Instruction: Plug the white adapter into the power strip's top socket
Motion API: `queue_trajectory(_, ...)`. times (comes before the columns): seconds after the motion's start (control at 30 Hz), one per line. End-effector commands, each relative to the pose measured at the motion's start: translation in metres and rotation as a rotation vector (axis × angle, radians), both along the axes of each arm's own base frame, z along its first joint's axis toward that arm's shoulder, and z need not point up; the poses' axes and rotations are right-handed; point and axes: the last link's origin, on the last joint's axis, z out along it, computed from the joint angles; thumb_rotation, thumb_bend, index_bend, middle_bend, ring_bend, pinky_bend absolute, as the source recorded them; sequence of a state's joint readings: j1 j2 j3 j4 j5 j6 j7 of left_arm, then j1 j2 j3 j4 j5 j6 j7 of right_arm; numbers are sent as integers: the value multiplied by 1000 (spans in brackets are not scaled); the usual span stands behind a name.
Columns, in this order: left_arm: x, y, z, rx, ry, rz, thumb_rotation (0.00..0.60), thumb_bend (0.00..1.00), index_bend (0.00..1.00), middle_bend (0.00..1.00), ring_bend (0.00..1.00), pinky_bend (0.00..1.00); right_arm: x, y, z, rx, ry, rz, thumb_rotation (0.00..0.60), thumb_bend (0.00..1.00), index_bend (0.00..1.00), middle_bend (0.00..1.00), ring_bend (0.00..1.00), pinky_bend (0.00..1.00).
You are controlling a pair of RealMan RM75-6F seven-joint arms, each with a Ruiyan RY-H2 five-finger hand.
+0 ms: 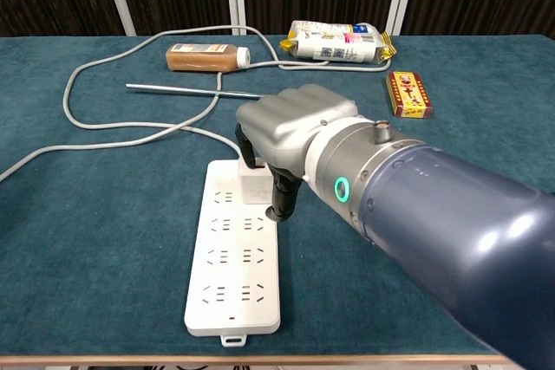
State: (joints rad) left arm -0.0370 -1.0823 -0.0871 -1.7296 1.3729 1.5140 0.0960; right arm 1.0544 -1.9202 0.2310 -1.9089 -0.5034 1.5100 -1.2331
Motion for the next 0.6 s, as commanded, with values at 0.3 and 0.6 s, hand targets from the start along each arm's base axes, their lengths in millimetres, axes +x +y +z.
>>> queue_trajectory(0.3, 0, 0, 0, -3, 0, 2, 600, 126, 109, 0, 0, 0, 0, 0, -6, -21, 42, 15, 600, 325, 357, 444, 421, 289)
queue_trajectory(0.6, 0, 0, 1, -1, -2, 3, 600, 126, 109, 0, 0, 0, -3, 4, -12, -10, 82, 32, 600, 326, 363, 452, 425, 289)
